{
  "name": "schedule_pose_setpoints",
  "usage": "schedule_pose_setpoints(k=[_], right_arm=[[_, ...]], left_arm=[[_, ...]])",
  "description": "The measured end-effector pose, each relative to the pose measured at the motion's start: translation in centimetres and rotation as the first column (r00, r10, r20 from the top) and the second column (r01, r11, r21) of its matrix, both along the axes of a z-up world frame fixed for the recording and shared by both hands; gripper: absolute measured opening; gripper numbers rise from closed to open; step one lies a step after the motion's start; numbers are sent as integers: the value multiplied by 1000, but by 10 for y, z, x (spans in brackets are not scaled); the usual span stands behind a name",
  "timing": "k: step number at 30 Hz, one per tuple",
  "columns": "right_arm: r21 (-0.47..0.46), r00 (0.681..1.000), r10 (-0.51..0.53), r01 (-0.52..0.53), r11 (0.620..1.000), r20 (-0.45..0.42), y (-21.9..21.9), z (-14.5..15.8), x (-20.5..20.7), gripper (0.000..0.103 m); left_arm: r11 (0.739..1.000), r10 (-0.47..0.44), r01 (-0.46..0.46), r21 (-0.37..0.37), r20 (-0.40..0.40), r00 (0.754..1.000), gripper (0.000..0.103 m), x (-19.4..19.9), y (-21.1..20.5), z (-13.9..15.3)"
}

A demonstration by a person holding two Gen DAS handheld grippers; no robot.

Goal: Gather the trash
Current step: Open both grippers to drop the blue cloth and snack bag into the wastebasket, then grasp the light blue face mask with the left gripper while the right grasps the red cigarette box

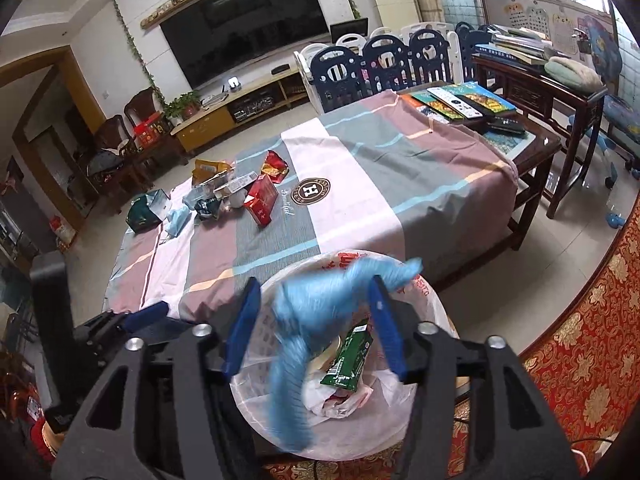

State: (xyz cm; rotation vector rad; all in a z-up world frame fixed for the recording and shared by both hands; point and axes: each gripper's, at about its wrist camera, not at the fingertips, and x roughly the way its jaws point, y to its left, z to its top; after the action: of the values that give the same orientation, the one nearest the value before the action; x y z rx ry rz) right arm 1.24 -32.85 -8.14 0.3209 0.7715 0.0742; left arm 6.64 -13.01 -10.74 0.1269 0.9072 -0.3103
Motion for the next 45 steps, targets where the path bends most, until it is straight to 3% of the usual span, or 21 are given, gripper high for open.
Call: schedule_pose_setpoints(k=[6,12,15,20,27,33,37,38,39,40,43,45], right_arm=[[23,1000,1,-1,1000,1,2,-1,0,66],[26,1000,13,-12,1000,-27,9,-11,9,66],[18,998,20,-19,1000,-53,15,-22,16,66],[37,992,29,-25,999,-119,26,-51,40,66],[7,970,43,-43,999,-238,48,-81,85,66],[5,959,53,-54,999,-278,67,-90,127,66],[-2,959,91,-95,995,-268,88,-97,163,66],[3,959,103,-106,994,-265,95,-100,176,67],[-1,960,108,-112,994,-258,102,-104,190,68],[-1,962,116,-120,993,-246,109,-107,204,68],[13,968,138,-138,990,-212,129,-113,249,68],[13,972,129,-129,992,-195,139,-116,276,70]], left_arm=[[991,131,-132,-28,-16,991,80,18,40,1],[963,265,-266,44,31,964,82,44,100,-7],[925,372,-376,59,69,926,82,64,151,-4],[844,536,-536,-8,28,844,82,117,233,-8],[781,619,-623,-35,-77,781,90,209,276,-53],[798,600,-603,-15,-77,796,90,296,265,-96],[835,550,-551,-11,-46,834,88,331,254,-109],[841,541,-541,-3,-31,840,82,335,252,-111],[850,527,-527,5,-26,849,60,337,249,-112],[856,517,-517,10,-39,855,44,339,247,-114],[870,490,-492,-29,-59,870,24,334,248,-110],[864,491,-494,-103,-56,870,21,323,256,-98]])
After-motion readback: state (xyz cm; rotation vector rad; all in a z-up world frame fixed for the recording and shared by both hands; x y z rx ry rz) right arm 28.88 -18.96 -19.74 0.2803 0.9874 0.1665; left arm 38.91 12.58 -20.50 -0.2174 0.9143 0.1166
